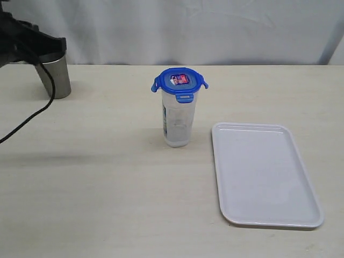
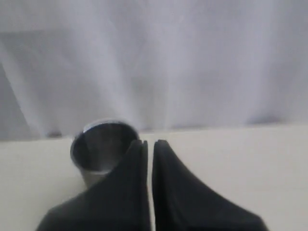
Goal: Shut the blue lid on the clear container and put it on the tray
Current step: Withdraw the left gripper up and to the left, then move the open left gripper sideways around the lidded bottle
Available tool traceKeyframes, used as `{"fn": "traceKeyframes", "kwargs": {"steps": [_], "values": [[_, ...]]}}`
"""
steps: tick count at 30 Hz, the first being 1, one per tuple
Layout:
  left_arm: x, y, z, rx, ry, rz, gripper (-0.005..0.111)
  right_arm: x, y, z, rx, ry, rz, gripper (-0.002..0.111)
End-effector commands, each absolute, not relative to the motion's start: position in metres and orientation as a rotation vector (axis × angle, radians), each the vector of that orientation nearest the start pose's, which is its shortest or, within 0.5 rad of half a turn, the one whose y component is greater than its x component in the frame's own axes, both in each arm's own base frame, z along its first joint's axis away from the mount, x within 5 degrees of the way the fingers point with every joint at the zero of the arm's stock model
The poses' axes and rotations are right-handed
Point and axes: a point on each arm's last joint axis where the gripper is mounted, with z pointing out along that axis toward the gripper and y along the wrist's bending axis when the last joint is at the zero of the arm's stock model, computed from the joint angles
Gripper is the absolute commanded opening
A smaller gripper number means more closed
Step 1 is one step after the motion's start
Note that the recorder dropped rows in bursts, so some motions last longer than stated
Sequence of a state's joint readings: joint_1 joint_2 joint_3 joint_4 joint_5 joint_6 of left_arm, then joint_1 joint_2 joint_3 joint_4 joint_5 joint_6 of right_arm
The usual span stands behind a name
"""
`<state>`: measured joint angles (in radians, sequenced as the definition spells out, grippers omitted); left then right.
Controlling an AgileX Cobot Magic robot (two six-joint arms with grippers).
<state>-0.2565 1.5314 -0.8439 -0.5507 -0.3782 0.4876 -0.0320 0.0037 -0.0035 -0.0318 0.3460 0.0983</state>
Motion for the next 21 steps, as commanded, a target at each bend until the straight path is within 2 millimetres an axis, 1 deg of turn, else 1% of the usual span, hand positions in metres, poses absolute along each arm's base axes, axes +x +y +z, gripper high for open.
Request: {"fn": "traceKeyframes", "kwargs": {"steps": [1,2,3,7,9,13,15,18,21], "values": [[0.307,-0.089,0.254,0.335,1.570,-0.394,0.010,0.053,-0.003,0.182,0.106,1.824,0.021,0.005],[0.304,-0.089,0.250,0.344,1.557,-0.458,0.010,0.053,-0.003,0.182,0.106,1.824,0.021,0.005],[0.304,-0.088,0.247,0.351,1.561,-0.480,0.010,0.053,-0.003,0.182,0.106,1.824,0.021,0.005],[0.307,-0.076,0.232,0.388,1.682,-0.411,0.010,0.053,-0.003,0.182,0.106,1.824,0.021,0.005],[0.304,-0.070,0.225,0.420,1.700,-0.401,0.010,0.053,-0.003,0.182,0.106,1.824,0.021,0.005],[0.283,-0.055,0.207,0.452,1.652,-0.462,0.010,0.053,-0.003,0.182,0.106,1.824,0.021,0.005],[0.272,-0.050,0.198,0.511,1.621,-0.517,0.010,0.053,-0.003,0.182,0.106,1.824,0.021,0.005],[0.266,-0.051,0.180,0.643,1.658,-0.597,0.011,0.053,-0.003,0.182,0.106,1.824,0.021,0.005],[0.269,-0.053,0.164,0.628,1.666,-0.660,0.013,0.053,-0.003,0.182,0.106,1.824,0.021,0.005]]}}
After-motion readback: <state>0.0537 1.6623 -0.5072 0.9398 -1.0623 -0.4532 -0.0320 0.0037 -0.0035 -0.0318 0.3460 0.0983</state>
